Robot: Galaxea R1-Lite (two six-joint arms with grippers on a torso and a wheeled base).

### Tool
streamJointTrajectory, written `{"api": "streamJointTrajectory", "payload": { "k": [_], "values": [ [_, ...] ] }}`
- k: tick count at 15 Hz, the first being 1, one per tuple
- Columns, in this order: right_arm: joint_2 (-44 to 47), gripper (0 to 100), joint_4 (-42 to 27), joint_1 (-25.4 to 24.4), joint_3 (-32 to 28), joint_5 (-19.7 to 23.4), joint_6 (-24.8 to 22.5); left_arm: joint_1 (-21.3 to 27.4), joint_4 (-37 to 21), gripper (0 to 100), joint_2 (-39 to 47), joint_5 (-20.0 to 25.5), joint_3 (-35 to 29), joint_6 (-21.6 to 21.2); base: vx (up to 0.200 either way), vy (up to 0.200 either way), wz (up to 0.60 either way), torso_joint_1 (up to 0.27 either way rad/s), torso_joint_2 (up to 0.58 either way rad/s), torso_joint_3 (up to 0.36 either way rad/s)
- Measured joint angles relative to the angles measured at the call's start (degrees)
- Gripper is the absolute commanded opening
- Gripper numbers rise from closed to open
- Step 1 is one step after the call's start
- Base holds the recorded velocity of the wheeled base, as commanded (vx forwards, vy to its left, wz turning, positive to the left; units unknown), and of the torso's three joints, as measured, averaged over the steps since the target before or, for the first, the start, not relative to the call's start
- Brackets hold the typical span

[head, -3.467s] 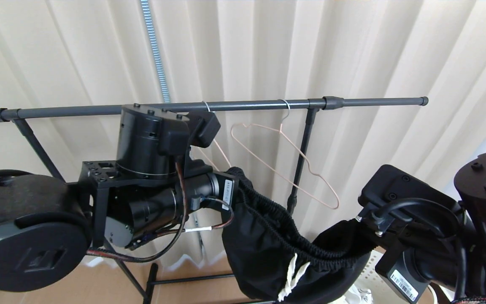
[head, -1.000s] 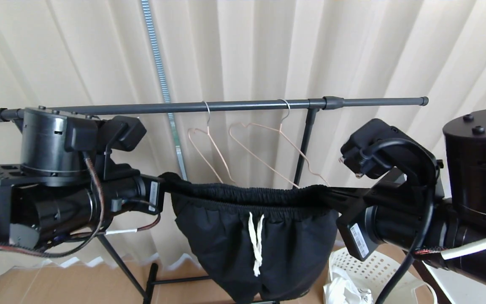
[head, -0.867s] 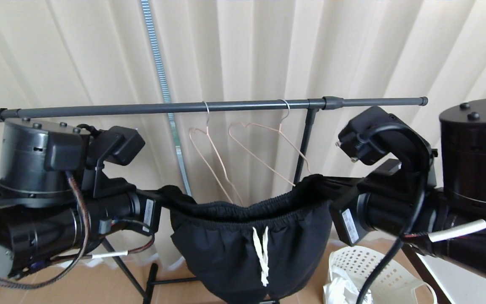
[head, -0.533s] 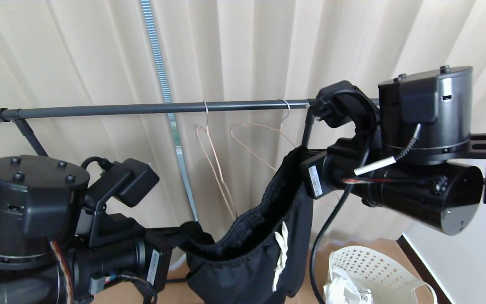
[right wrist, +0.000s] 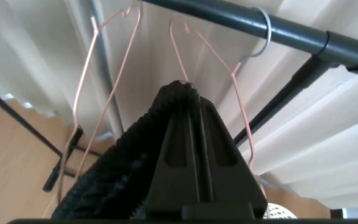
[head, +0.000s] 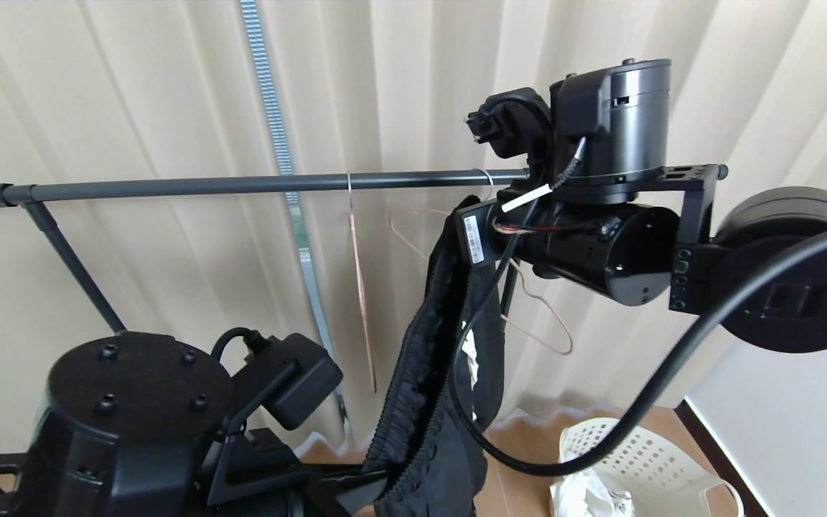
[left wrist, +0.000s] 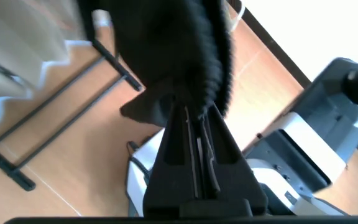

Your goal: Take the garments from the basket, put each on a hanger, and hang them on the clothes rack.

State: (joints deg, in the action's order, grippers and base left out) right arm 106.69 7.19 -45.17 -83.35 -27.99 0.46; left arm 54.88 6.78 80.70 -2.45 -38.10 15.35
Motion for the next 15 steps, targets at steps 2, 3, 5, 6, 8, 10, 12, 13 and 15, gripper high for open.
{"api": "streamJointTrajectory", "payload": {
  "k": [2, 3, 5, 6, 8, 10, 12, 13, 15],
  "values": [
    [2.9, 0, -0.1, 1.1, -2.8, 0.0, 0.0, 1.5, 0.0, 0, 0.4, 0.0, 0.0, 0.2, 0.0, 0.0, 0.0, 0.0, 0.0, 0.0],
    [4.1, 0, -0.1, 1.6, -3.9, 0.0, 0.0, 1.8, -0.1, 0, 0.5, 0.0, 0.2, 0.2, 0.0, 0.0, 0.0, 0.0, 0.0, 0.0],
    [6.6, 0, -0.1, 2.7, -6.7, 0.0, 0.0, 2.3, -0.2, 0, 0.4, 0.0, 0.4, 0.2, 0.0, 0.0, 0.0, 0.0, 0.0, 0.0],
    [8.1, 0, -0.2, 3.5, -8.6, 0.0, 0.0, 2.5, -0.1, 0, 0.4, -0.1, 0.6, 0.3, 0.0, 0.0, 0.0, 0.0, 0.0, 0.0],
    [10.6, 0, -1.1, 4.7, -11.3, 0.0, 0.1, 3.4, -0.2, 0, 0.1, -0.1, 1.1, 0.3, 0.0, 0.0, 0.0, 0.0, 0.0, 0.0],
    [12.5, 0, -1.2, 5.7, -13.0, 0.0, 0.0, 3.6, -0.2, 0, -0.1, -0.1, 1.4, 0.3, 0.0, 0.0, 0.0, 0.0, 0.0, 0.0],
    [13.4, 0, -1.3, 6.3, -13.5, 0.0, 0.1, 3.7, -0.2, 0, -0.2, -0.1, 1.4, 0.3, 0.0, 0.0, 0.0, 0.0, 0.0, 0.0],
    [13.5, 0, -1.3, 6.4, -13.5, 0.0, 0.2, 3.5, -0.2, 0, -0.2, -0.1, 1.4, 0.3, 0.0, 0.0, 0.0, 0.0, 0.0, 0.0],
    [12.7, 0, -1.3, 6.9, -11.4, 0.0, 0.6, 2.5, -0.2, 0, -0.2, -0.2, 1.4, 0.3, 0.0, 0.0, 0.0, 0.0, 0.0, 0.0]
  ]
}}
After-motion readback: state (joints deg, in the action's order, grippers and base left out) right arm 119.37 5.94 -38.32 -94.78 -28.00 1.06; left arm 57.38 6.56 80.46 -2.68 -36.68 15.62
